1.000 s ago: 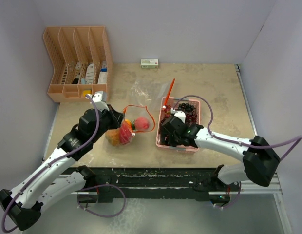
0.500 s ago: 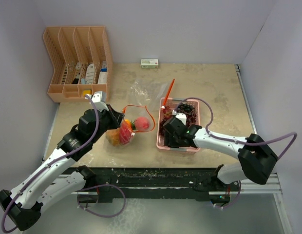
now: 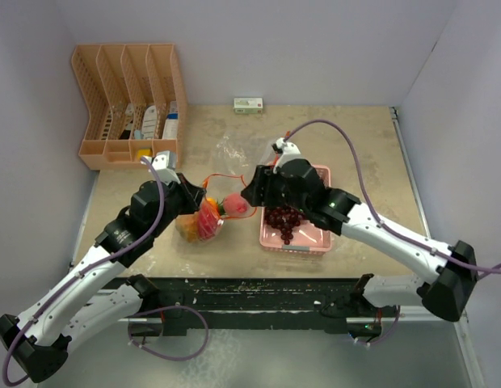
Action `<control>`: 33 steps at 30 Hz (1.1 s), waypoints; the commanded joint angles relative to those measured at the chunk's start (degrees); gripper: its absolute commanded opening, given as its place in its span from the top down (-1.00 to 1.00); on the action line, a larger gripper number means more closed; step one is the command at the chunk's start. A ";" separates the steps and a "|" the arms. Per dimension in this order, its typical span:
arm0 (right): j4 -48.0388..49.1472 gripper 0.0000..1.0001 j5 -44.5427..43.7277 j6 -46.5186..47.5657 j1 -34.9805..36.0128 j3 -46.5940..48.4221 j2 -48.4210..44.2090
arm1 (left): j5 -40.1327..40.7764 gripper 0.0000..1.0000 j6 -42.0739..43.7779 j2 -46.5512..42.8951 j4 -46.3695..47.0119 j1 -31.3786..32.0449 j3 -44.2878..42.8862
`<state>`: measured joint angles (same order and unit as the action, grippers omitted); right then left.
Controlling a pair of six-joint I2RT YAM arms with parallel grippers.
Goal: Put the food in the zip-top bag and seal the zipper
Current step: Place the fake fruit in the zipper food storage bag.
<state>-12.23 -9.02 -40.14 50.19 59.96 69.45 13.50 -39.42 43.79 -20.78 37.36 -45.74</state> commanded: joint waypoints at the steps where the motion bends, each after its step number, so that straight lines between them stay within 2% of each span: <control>1: 13.08 -0.03 7.91 4.37 0.08 5.39 7.52 | -0.11 1.00 -0.08 -0.18 2.03 -0.01 -0.33; 6: 16.46 -0.26 11.19 6.15 0.08 12.18 15.26 | -0.44 1.00 0.07 -0.02 1.48 -0.03 -1.15; 9: 17.37 -0.54 12.81 5.58 0.08 12.28 17.39 | -0.19 1.00 0.05 -0.22 1.47 -0.01 -1.08; 12: 16.98 -0.97 13.67 5.64 0.08 11.57 17.01 | -0.28 1.00 -0.13 -0.12 1.86 -0.01 -0.81; 13: 16.82 -1.00 13.60 5.63 0.08 11.30 16.57 | -0.45 1.00 -0.13 0.09 2.03 -0.05 -0.71; 19: 13.93 -0.99 11.63 5.81 0.08 9.28 11.87 | -0.66 1.00 -0.07 0.61 2.45 -0.01 -0.78; 24: 5.11 -0.98 2.12 6.19 0.04 7.35 8.08 | -0.41 1.00 -0.08 0.05 1.90 -0.01 -0.84; 28: 0.09 -0.78 -1.51 4.84 -0.41 3.96 8.15 | -0.19 1.00 -0.07 -0.82 1.38 -0.01 -1.01; 33: 2.49 -0.58 0.67 3.36 -1.12 0.58 9.62 | -0.11 1.00 -0.07 -1.14 0.88 -0.01 -1.78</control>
<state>-8.99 -7.05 -35.51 49.67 62.46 78.04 13.28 -39.44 43.66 -21.50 37.36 -45.76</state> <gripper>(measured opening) 0.835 0.003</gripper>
